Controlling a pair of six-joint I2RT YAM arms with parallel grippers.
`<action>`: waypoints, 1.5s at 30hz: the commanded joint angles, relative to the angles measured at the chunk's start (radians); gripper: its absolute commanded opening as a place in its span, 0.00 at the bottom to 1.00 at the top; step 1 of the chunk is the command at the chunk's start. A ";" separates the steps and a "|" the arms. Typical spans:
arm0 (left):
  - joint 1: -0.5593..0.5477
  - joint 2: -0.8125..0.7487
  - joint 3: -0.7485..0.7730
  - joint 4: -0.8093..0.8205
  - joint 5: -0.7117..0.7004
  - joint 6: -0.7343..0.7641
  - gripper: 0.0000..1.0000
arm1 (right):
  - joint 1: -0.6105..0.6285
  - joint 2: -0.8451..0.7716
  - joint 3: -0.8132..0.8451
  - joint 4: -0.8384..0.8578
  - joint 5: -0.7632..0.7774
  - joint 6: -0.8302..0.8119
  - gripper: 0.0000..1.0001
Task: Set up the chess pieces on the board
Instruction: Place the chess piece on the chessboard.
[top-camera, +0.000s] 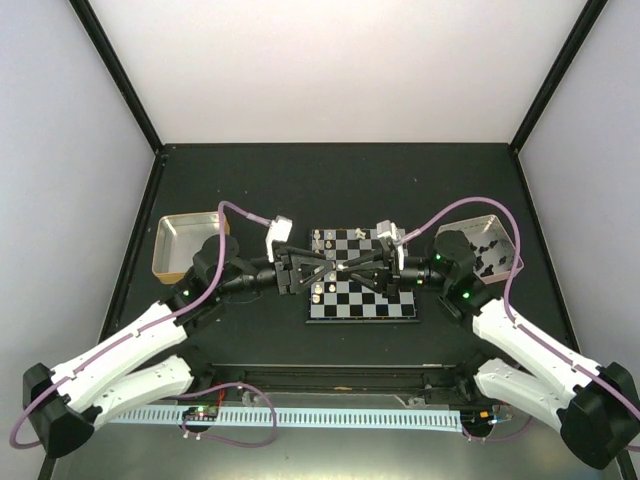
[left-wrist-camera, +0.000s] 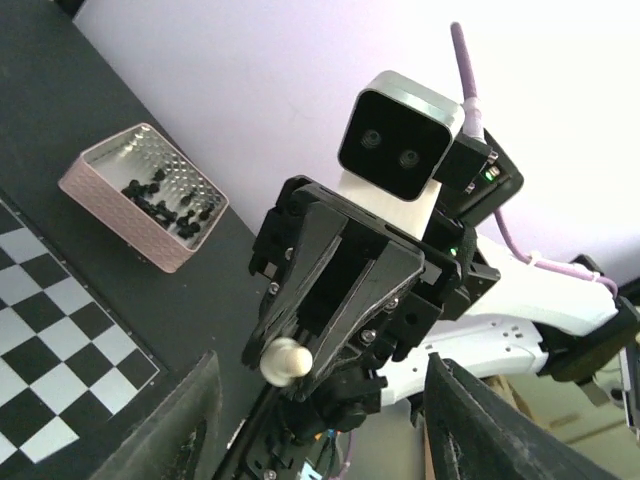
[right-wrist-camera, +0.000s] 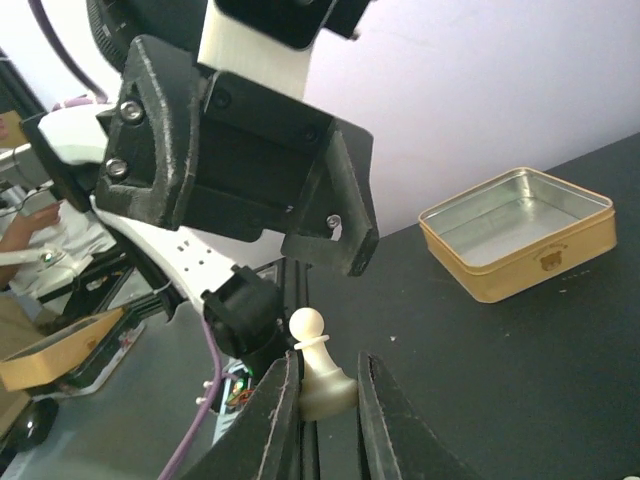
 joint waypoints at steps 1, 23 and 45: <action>0.007 0.040 0.070 0.059 0.127 -0.024 0.53 | -0.002 0.004 0.047 -0.047 -0.093 -0.075 0.12; 0.007 0.194 0.139 -0.061 0.243 0.028 0.23 | -0.002 0.050 0.095 -0.157 -0.063 -0.126 0.11; 0.008 0.194 0.157 -0.284 -0.037 0.197 0.02 | -0.004 0.008 0.065 -0.227 0.153 -0.050 0.62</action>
